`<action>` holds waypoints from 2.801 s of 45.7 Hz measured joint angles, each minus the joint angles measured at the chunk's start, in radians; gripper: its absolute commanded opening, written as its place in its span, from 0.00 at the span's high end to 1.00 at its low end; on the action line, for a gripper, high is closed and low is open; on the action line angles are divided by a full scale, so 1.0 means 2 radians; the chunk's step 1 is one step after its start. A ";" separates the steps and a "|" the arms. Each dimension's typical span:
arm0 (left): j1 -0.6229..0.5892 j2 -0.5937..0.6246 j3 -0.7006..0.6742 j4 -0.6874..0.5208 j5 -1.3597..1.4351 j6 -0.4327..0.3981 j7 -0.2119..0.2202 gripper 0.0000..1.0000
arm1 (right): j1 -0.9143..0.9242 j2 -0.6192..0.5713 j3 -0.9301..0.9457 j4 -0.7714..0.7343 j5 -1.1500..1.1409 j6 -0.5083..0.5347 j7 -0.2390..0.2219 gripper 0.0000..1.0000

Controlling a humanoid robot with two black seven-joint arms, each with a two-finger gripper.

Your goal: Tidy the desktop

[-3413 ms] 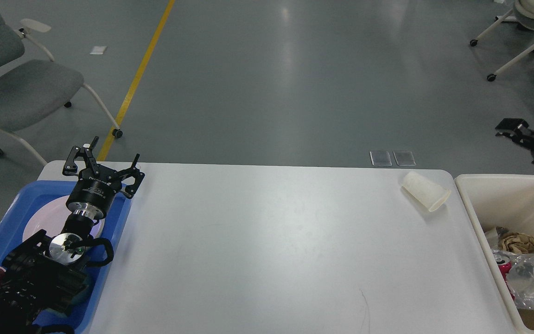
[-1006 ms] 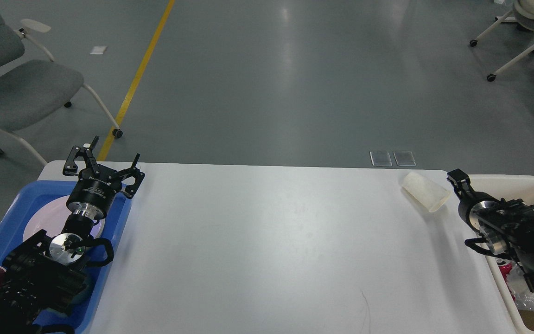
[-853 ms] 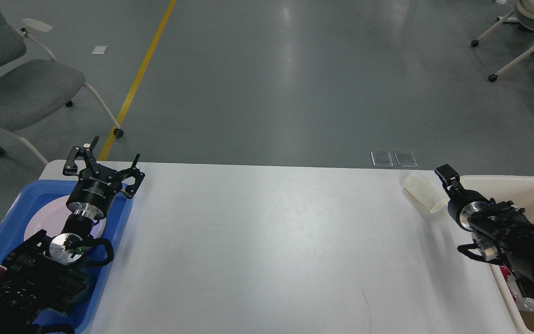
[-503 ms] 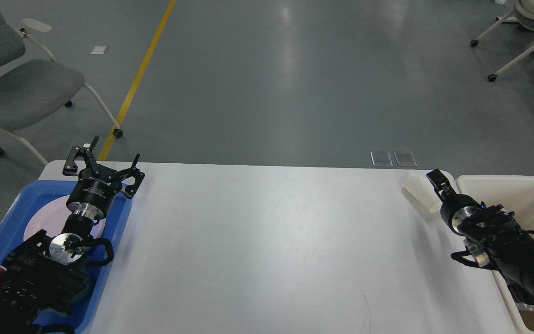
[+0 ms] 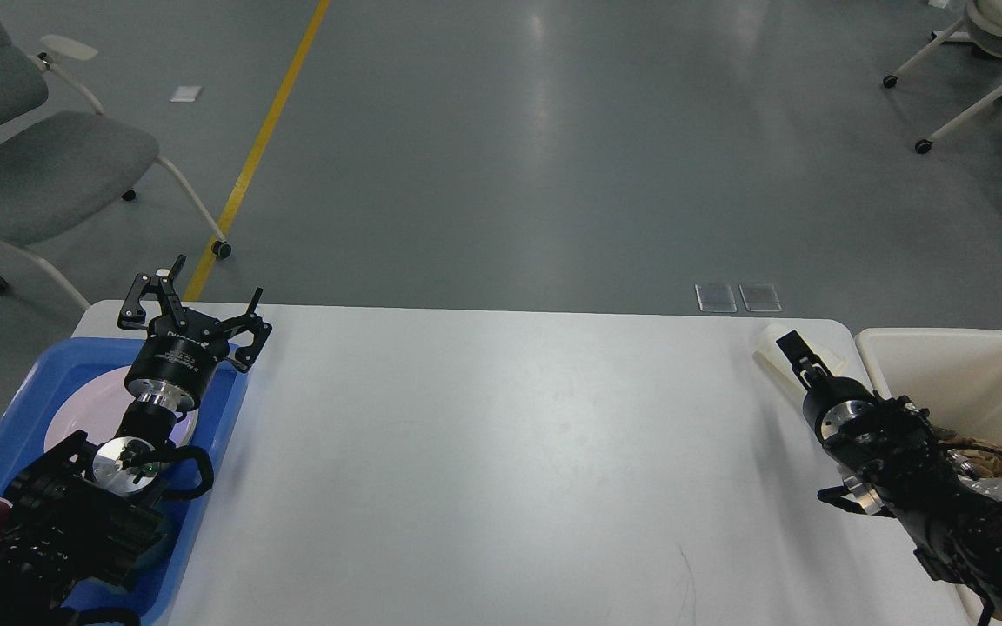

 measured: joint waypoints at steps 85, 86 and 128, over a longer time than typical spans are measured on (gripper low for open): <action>0.000 0.000 0.000 0.000 0.000 0.000 0.000 0.04 | -0.025 0.028 -0.061 -0.029 0.008 -0.044 -0.001 0.60; 0.000 0.000 0.000 0.000 0.000 0.000 0.000 0.04 | -0.025 0.028 -0.061 -0.029 0.009 -0.044 -0.001 0.61; 0.000 0.000 0.000 0.000 0.000 0.000 0.000 0.04 | -0.015 0.014 -0.064 -0.018 0.007 -0.028 -0.005 0.21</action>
